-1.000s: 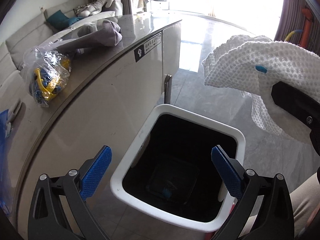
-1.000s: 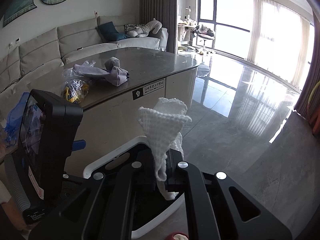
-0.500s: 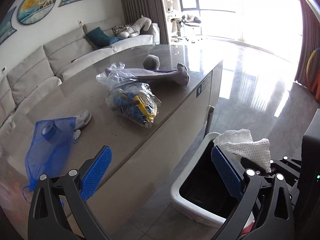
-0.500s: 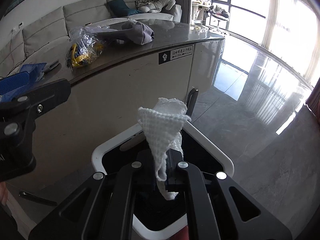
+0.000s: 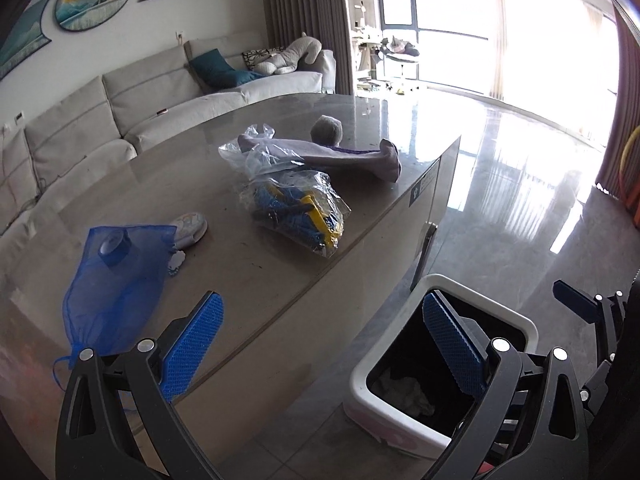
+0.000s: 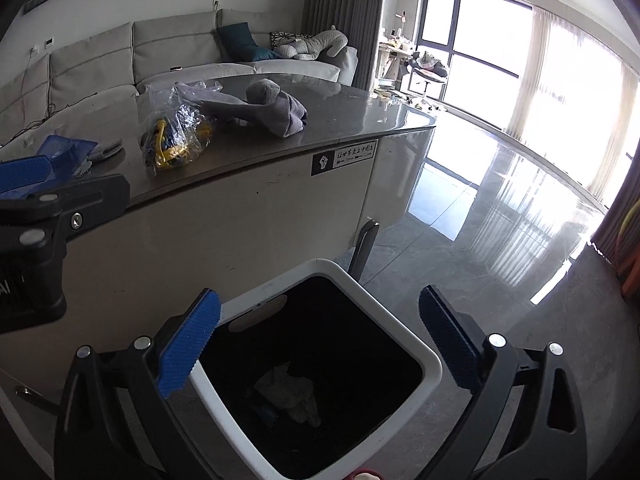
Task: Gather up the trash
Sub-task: 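Lower the white cloth into the bin and open the right tool, then grasp the blue mesh drawstring bag with the left tool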
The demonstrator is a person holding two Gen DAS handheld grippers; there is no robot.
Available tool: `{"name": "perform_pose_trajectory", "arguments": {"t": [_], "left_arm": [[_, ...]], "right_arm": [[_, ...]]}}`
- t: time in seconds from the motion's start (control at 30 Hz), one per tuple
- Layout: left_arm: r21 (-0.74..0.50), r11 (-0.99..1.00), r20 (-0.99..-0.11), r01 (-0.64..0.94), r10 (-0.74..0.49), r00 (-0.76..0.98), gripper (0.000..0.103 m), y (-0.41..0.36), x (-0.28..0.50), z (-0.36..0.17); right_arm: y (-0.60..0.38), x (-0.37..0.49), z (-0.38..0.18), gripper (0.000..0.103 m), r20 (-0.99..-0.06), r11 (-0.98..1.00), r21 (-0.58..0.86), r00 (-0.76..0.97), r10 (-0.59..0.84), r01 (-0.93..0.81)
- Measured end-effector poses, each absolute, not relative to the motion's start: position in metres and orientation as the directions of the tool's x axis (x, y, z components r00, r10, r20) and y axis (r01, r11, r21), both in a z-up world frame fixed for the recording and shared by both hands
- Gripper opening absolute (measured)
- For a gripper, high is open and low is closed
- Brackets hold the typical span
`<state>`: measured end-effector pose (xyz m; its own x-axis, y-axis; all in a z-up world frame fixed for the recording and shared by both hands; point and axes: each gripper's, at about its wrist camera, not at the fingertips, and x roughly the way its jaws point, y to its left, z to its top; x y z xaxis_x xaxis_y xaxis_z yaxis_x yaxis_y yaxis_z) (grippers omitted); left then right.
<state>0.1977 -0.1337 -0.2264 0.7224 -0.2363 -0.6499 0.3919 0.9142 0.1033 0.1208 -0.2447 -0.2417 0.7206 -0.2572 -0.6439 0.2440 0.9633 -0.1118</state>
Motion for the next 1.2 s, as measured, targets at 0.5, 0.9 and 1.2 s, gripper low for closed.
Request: {"name": "perform_pose_trajectory", "arguments": {"t": [0.5,0.9,1.2], "left_arm": [[0.135,0.961,-0.581,0.243,-0.121,0.805,0.098,-0.063,0.202,-0.192],[0.088,0.992,-0.634,0.094,-0.017,0.773,0.098,0.029,0.262,-0.204],[0.046,0.997,-0.711,0.057,-0.008,0.703,0.098,0.049,0.294,-0.240]], "right_arm": [[-0.202,0.135,-0.191,0.099,-0.538,0.977,-0.140,0.816,-0.211,0.161],[-0.128,0.193,-0.170,0.099,-0.489,0.989,-0.144,0.867,-0.100,0.033],[-0.094,0.221,-0.179,0.099,-0.502,0.984,-0.174,0.862,-0.061,-0.032]]}}
